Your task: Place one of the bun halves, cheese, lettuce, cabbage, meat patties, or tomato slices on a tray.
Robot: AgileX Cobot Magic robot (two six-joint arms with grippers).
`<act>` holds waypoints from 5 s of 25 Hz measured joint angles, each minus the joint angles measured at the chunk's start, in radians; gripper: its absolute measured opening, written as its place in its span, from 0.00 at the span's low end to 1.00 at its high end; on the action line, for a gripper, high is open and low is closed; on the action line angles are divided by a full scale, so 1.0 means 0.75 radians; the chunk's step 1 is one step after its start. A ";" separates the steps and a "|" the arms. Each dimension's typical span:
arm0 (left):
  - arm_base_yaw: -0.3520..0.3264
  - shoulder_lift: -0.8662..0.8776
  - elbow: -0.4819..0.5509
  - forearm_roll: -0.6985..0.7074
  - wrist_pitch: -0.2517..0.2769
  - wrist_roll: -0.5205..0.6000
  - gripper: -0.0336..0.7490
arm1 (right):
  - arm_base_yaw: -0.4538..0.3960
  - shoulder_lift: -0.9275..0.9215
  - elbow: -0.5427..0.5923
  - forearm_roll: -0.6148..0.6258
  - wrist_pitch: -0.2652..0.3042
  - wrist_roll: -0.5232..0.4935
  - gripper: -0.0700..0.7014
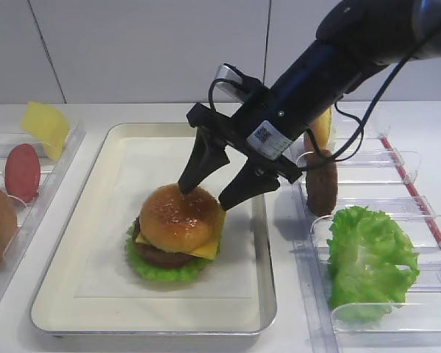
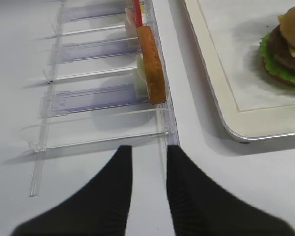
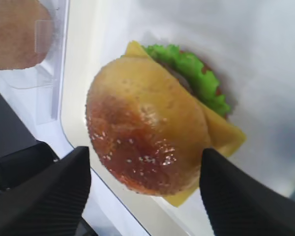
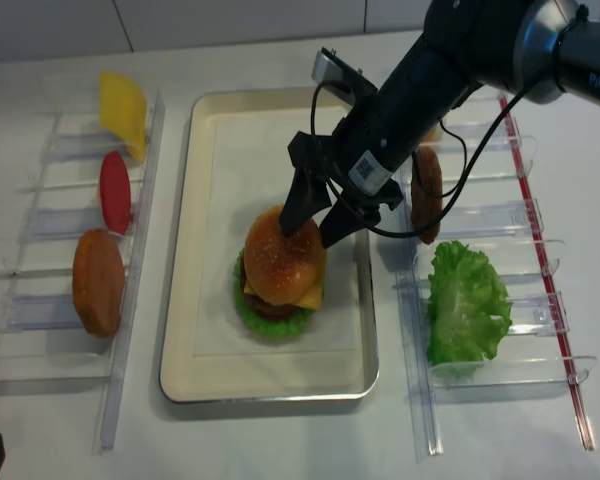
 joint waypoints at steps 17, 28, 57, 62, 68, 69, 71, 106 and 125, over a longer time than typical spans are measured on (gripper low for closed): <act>0.000 0.000 0.000 0.000 0.000 0.000 0.26 | 0.058 0.000 -0.091 -0.146 0.015 0.127 0.72; 0.000 0.000 0.000 0.000 0.000 0.000 0.26 | 0.078 0.000 -0.091 -0.213 -0.059 0.135 0.72; 0.000 0.000 0.000 0.000 0.000 0.000 0.26 | 0.104 0.008 -0.092 -0.177 -0.083 0.134 0.72; 0.000 0.000 0.000 0.000 0.000 0.000 0.26 | 0.104 0.011 -0.113 -0.188 -0.075 0.136 0.72; 0.000 0.000 0.000 0.000 0.000 0.000 0.26 | 0.105 0.011 -0.262 -0.361 0.008 0.244 0.72; 0.000 0.000 0.000 0.000 0.000 0.000 0.26 | 0.105 0.011 -0.298 -0.412 0.034 0.275 0.72; 0.000 0.000 0.000 0.000 0.000 0.000 0.26 | 0.105 0.011 -0.365 -0.503 0.078 0.339 0.72; 0.000 0.000 0.000 0.000 0.000 0.000 0.26 | 0.107 -1.660 0.416 -1.397 0.164 0.616 0.67; 0.000 0.000 0.000 0.000 0.000 0.000 0.26 | -0.189 -2.546 1.019 -1.473 0.185 0.619 0.61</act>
